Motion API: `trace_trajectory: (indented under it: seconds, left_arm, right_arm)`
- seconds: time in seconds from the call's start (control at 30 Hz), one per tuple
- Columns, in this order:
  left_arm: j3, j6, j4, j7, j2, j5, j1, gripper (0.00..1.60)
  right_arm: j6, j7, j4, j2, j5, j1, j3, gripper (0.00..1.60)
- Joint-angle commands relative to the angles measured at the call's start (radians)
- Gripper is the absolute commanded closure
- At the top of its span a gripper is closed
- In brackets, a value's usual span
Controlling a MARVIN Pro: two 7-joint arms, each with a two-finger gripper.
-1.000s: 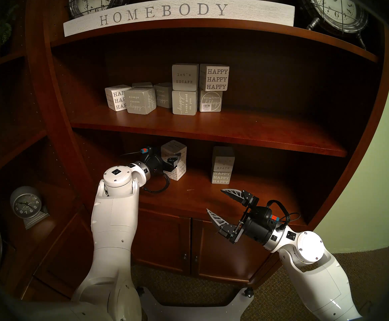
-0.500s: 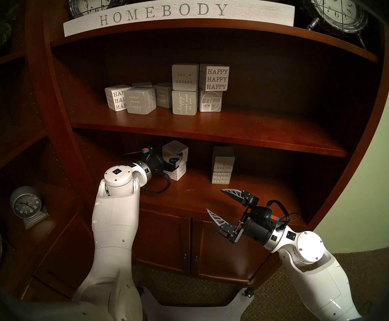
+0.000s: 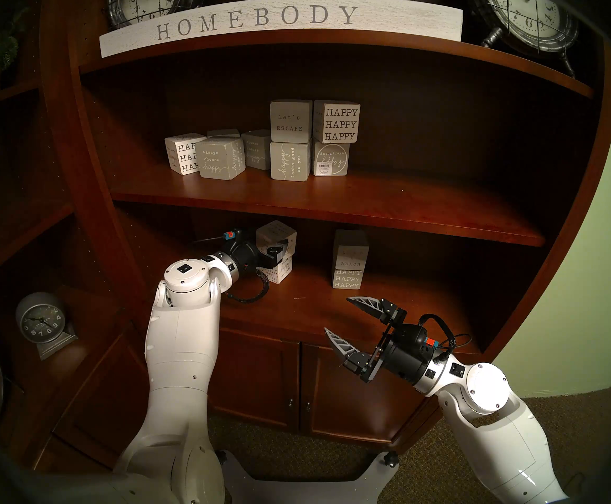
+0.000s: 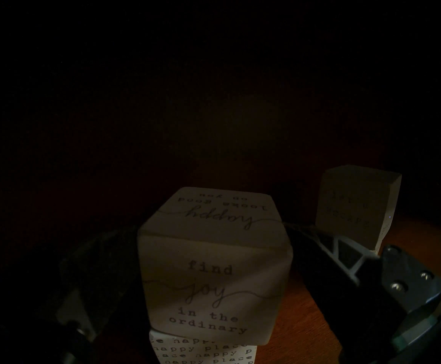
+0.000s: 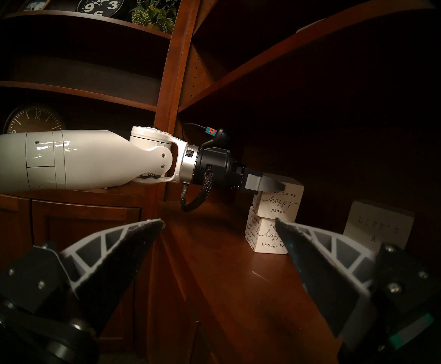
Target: Stack four cubes vertically into two groups
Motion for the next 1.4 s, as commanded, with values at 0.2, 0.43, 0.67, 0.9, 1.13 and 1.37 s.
trace_trajectory:
  seconds: [0.2,0.43,0.67,0.9,1.13,1.37]
  left_arm:
    - [-0.015,-0.025,0.008,-0.011,0.003,-0.024,-0.032,0.00]
    - [-0.020,-0.030,0.005,-0.015,0.004,-0.022,-0.039,0.00]
    - [-0.031,-0.034,0.014,-0.015,0.008,-0.018,-0.045,0.00]
    - [-0.038,-0.040,0.001,-0.035,0.005,-0.028,-0.045,0.00]
    - [-0.045,-0.040,-0.008,-0.043,0.000,-0.033,-0.043,0.00]
    - [-0.049,-0.041,-0.011,-0.050,-0.002,-0.033,-0.045,0.00]
  right_arm:
    - [0.001,0.001,-0.021,-0.003,0.003,0.002,-0.002,0.00]
    - [0.001,0.002,-0.020,-0.003,0.003,0.002,-0.002,0.00]
    - [0.001,0.002,-0.021,-0.003,0.003,0.002,-0.002,0.00]
    - [0.001,0.002,-0.020,-0.004,0.002,0.002,-0.002,0.00]
    - [0.001,0.003,-0.020,-0.004,0.002,0.002,-0.002,0.00]
    - [0.001,0.003,-0.020,-0.004,0.002,0.002,-0.001,0.00]
